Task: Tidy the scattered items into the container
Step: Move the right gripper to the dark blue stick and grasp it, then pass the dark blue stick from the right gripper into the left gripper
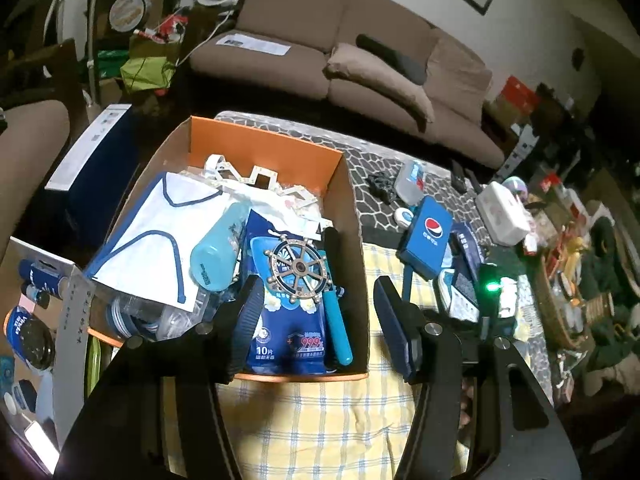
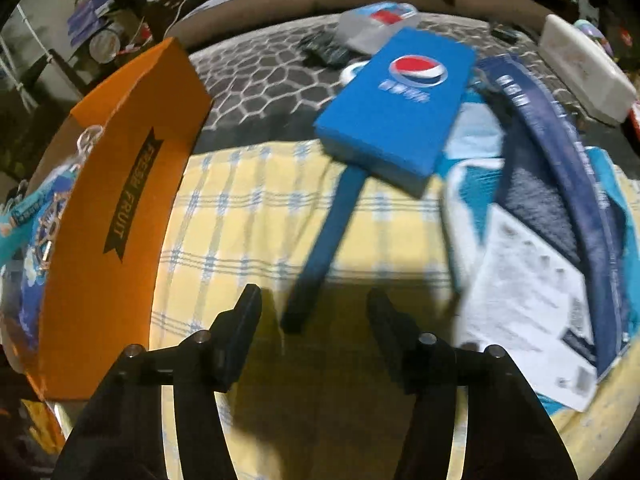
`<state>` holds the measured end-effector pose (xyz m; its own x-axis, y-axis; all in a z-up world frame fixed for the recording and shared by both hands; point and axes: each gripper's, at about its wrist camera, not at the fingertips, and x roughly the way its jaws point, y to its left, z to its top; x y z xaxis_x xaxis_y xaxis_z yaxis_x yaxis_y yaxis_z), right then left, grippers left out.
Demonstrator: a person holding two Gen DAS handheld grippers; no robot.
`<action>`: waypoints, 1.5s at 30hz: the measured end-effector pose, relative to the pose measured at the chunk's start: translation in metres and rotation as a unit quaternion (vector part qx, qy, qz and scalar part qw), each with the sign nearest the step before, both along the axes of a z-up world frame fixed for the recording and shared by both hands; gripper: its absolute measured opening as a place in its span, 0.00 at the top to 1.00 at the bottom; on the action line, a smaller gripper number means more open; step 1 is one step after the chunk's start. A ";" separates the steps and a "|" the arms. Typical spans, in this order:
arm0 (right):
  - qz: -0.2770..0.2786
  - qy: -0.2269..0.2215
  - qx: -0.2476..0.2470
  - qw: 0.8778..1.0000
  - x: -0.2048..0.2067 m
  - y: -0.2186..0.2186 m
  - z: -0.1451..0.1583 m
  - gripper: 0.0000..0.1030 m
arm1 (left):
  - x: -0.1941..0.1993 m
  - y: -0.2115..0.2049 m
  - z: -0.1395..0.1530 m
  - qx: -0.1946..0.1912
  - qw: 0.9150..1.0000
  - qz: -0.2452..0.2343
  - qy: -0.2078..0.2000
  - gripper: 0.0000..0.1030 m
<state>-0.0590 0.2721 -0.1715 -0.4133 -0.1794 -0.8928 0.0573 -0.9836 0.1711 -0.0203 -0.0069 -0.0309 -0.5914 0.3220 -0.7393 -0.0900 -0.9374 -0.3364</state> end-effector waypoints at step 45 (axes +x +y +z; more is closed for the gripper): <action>0.124 -0.083 0.041 0.988 0.068 -0.075 -0.002 0.89 | 0.011 0.005 -0.021 0.006 0.998 0.002 -0.070 0.50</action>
